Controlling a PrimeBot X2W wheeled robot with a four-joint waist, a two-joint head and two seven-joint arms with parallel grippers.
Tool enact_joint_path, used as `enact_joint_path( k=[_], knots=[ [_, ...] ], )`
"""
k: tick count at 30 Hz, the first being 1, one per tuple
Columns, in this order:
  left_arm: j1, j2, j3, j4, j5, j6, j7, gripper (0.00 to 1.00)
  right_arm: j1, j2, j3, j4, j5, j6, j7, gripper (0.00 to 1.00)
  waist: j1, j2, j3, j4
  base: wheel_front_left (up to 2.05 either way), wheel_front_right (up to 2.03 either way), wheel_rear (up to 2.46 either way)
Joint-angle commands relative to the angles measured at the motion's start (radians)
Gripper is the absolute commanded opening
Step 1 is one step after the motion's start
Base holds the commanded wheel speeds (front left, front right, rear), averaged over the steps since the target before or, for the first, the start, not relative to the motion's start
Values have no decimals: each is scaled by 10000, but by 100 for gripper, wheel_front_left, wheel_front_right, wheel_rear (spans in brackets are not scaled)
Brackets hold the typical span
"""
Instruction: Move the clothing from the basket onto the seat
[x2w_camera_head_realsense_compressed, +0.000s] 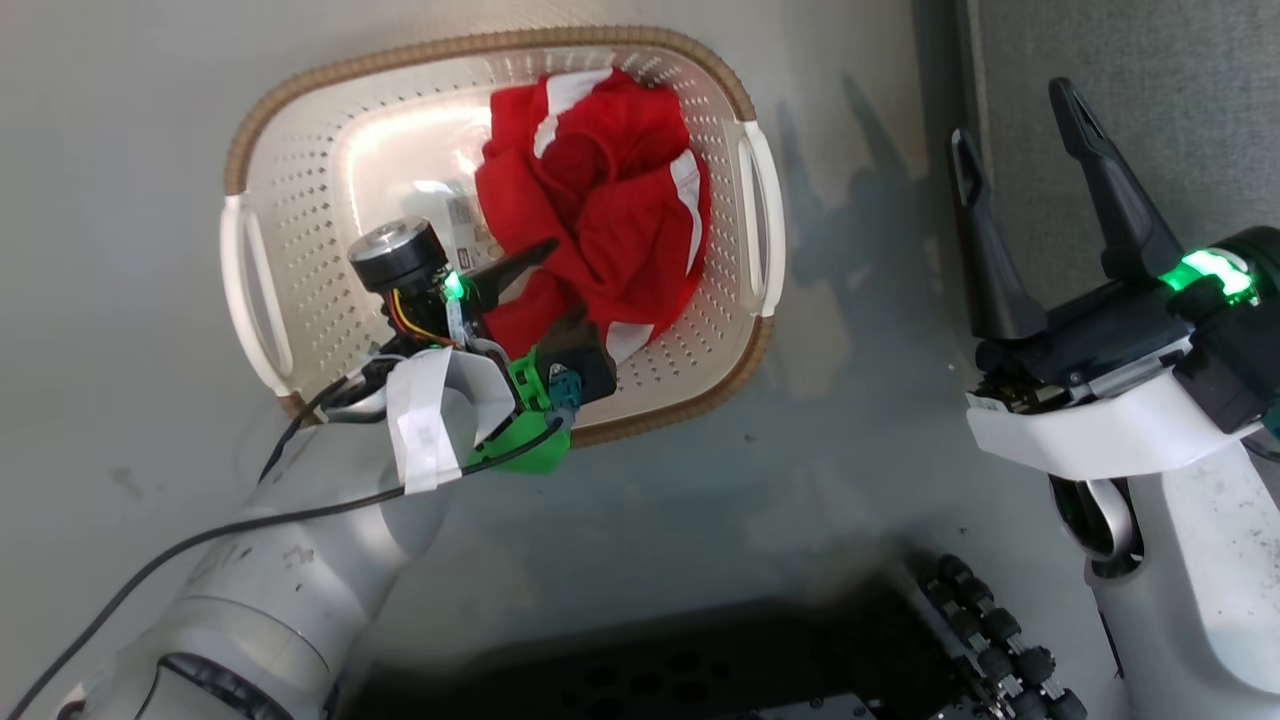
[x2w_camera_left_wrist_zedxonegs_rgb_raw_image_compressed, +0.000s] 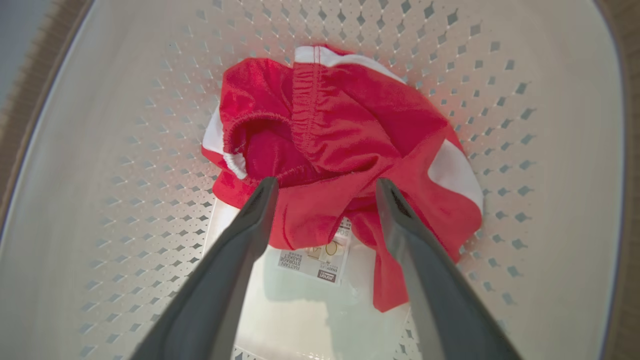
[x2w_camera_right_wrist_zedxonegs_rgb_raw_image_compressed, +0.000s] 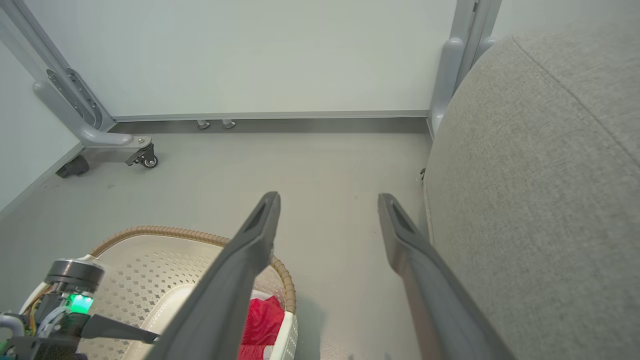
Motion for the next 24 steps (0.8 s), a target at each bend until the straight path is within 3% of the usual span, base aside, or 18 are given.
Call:
enact_joint_path(
  k=[1,12,24],
  knots=[
    [-299,55,-112,174,74,111,-5,100,-211,-6,32,-58,-54,-10,-17,100,-1,18,661,-286,0,0,0],
    [-1364,58,-1006,1138,493,1075,-5,100,-492,113,90,-426,59,-10,-17,100,-1,18,1468,-558,0,0,0],
    [-2056,-133,-1776,1419,371,1183,-4,100,-325,-198,393,-876,-117,-10,-17,100,-1,18,2076,-400,0,0,0]
  ],
)
